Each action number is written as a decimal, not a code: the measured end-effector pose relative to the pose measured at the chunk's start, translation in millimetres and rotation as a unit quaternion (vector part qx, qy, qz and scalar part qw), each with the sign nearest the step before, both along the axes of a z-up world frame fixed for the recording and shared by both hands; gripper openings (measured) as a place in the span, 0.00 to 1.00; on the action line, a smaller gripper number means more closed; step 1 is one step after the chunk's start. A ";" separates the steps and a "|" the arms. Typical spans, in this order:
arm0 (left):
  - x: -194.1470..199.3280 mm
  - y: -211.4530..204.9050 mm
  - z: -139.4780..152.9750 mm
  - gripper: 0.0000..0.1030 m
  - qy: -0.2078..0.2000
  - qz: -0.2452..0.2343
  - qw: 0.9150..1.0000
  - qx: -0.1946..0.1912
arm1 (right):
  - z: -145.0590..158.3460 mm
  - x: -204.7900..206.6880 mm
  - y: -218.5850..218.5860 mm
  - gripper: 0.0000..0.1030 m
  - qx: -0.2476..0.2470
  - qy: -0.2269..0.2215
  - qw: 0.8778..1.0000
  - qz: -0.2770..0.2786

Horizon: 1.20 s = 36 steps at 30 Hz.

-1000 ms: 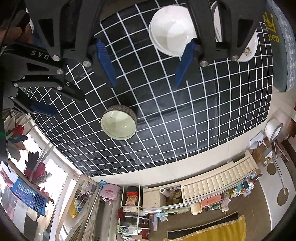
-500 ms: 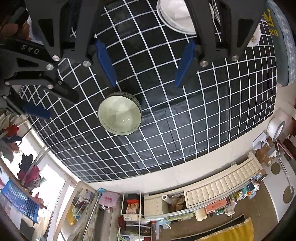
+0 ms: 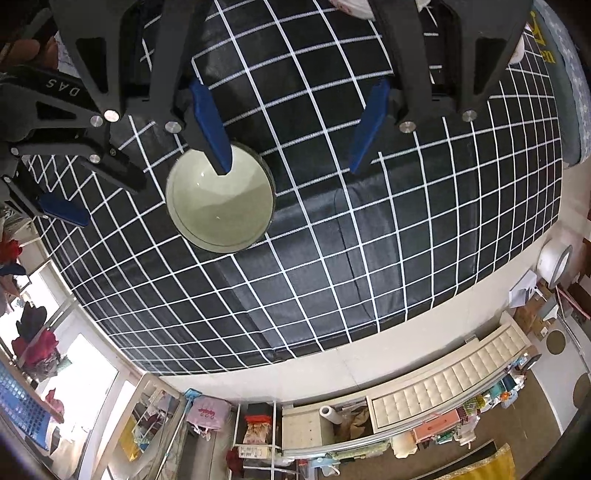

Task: Organize plates and bowls
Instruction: 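Move the left tool toward the pink-flower printed bowl, then grip the rim of the pink-flower bowl with the left tool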

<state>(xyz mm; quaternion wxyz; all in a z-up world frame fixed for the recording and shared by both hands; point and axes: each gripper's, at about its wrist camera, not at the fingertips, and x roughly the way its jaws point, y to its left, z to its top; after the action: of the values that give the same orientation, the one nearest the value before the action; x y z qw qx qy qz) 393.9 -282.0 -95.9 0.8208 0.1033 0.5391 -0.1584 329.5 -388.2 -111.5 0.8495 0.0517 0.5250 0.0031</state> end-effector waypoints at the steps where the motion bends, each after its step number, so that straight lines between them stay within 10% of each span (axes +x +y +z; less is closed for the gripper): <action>1: 3.0 -1.7 -2.6 0.62 0.002 -0.001 1.000 0.002 | -2.6 1.1 0.2 0.85 -0.001 0.002 1.000 0.000; 19: 41.9 -22.5 -58.3 0.58 0.049 -0.028 0.998 0.041 | -46.8 34.8 -3.7 0.85 0.023 0.056 0.998 0.003; 36: 45.6 -35.9 -90.6 0.20 0.085 -0.060 0.994 0.046 | -60.3 37.3 7.8 0.39 0.046 0.075 0.995 0.037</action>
<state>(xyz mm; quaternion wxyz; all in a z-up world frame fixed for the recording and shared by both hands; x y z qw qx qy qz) 439.5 -318.0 -186.5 0.7556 0.1594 0.6060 -0.1909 366.8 -380.4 -171.8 0.8035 0.0713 0.5885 0.0542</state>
